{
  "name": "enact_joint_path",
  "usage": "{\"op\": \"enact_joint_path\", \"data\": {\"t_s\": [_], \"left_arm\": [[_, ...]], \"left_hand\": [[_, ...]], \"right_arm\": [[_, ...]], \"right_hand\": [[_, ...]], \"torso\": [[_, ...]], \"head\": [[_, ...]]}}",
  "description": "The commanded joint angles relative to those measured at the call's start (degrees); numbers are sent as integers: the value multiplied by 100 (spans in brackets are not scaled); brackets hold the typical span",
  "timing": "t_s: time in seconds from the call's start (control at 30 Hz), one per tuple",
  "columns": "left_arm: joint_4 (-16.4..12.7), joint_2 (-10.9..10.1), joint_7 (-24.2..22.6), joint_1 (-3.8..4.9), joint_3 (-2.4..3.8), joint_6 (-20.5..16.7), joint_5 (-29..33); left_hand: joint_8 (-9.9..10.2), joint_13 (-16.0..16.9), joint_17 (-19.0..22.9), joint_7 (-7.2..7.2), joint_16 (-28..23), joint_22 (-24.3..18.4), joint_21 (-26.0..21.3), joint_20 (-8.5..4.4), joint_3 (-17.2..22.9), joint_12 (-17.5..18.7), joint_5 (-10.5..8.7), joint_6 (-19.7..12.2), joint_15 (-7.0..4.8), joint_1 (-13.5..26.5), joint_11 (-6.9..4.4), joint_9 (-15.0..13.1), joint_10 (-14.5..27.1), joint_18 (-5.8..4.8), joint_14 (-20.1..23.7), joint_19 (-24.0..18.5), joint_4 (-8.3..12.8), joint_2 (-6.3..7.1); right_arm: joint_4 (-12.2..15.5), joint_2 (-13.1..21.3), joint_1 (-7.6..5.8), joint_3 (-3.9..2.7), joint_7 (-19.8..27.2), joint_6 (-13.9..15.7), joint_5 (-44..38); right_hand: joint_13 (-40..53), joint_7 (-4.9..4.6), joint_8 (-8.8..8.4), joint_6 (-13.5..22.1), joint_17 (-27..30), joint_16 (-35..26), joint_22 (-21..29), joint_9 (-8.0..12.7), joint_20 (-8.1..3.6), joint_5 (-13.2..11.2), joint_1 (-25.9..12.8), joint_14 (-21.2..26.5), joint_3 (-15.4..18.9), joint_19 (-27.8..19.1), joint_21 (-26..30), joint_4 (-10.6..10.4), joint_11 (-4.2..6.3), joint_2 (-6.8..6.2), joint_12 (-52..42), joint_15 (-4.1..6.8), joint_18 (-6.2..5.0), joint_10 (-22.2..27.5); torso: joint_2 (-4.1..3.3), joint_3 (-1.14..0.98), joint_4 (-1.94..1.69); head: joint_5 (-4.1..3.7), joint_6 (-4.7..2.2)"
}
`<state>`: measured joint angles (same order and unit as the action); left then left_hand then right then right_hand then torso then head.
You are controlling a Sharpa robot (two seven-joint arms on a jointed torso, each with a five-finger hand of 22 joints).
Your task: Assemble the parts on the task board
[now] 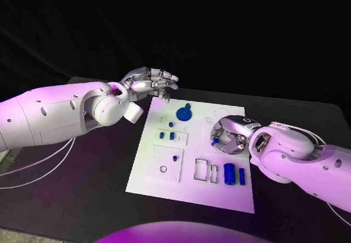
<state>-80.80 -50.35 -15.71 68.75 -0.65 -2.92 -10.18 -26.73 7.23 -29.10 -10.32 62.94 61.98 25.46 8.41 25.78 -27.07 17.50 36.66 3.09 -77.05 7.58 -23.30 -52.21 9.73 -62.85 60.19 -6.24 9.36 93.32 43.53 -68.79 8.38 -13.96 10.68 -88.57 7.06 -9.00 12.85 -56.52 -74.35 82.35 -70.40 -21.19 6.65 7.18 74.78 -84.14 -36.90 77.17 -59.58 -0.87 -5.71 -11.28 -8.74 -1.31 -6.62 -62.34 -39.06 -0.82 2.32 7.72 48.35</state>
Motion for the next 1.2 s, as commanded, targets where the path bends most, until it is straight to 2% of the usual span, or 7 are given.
{"op": "enact_joint_path", "data": {"t_s": [0.03,0.47,0.67,0.9,0.97,1.1,1.2], "left_arm": [[-14,5,-8,5,3,103,-7],[-11,11,0,5,3,115,-15],[-15,23,0,5,3,109,-15],[5,67,-2,5,3,115,-15],[20,93,-5,5,3,119,-15],[45,134,-11,5,3,128,-15],[66,156,-15,4,3,136,-15]], "left_hand": [[-12,-10,4,-138,17,-6,-33,39,-2,-32,7,-34,5,54,2,-5,29,40,42,16,22,-9],[-21,-10,4,-140,20,-6,-35,41,-4,-35,5,-42,6,57,4,-7,33,40,43,17,22,-9],[-35,-10,4,-143,22,-5,-39,43,-8,-41,3,-58,10,67,6,-10,41,40,47,17,21,-9],[-35,-10,4,-143,22,-5,-39,43,-8,-41,3,-58,10,67,6,-10,41,40,47,17,21,-9],[-42,-10,4,-145,24,-5,-41,44,-8,-44,3,-70,11,69,7,-11,45,40,48,17,21,-11],[-42,-10,4,-145,24,-5,-41,44,-8,-44,3,-70,11,69,7,-11,45,40,48,17,21,-11],[-42,-10,4,-145,24,-5,-41,44,-8,-44,3,-70,11,69,7,-11,45,40,48,17,21,-11]], "right_arm": [[1,-7,14,7,-27,56,-215],[114,32,16,7,16,547,-503],[256,129,-27,-4,-11,620,-527],[545,264,-128,-44,-45,632,-487],[655,294,-153,-54,-44,639,-461],[846,276,-175,-64,-14,642,-426],[1019,154,-151,-67,29,654,-408]], "right_hand": [[0,9,39,-65,-25,37,-36,-21,-8,-46,85,-239,-110,59,-53,40,16,34,-18,53,9,-105],[144,98,208,-258,-93,74,-173,-171,-104,-110,245,-259,-284,103,-201,252,152,96,-217,163,32,-549],[159,106,224,-277,-99,77,-186,-188,-113,-117,246,-260,-283,107,-216,262,163,101,-233,172,35,-573],[169,111,233,-286,-90,72,-195,-199,-118,-123,241,-258,-279,109,-226,266,168,99,-241,177,37,-585],[172,113,236,-288,-96,75,-201,-202,-119,-121,243,-260,-280,112,-234,269,170,99,-244,179,39,-589],[187,118,242,-289,-97,75,-215,-217,-129,-78,256,-260,-294,114,-247,286,178,108,-252,188,41,-600],[195,118,242,-281,-102,77,-227,-226,-134,-40,264,-260,-304,116,-260,298,178,111,-252,191,44,-599]], "torso": [[-1,-5,2],[2,-3,2],[6,12,0],[15,13,-2],[29,28,-6],[37,39,-10],[47,44,-16]], "head": [[7,7],[-13,2],[-38,-22],[-29,-37],[-16,-49],[0,-47],[65,-30]]}}
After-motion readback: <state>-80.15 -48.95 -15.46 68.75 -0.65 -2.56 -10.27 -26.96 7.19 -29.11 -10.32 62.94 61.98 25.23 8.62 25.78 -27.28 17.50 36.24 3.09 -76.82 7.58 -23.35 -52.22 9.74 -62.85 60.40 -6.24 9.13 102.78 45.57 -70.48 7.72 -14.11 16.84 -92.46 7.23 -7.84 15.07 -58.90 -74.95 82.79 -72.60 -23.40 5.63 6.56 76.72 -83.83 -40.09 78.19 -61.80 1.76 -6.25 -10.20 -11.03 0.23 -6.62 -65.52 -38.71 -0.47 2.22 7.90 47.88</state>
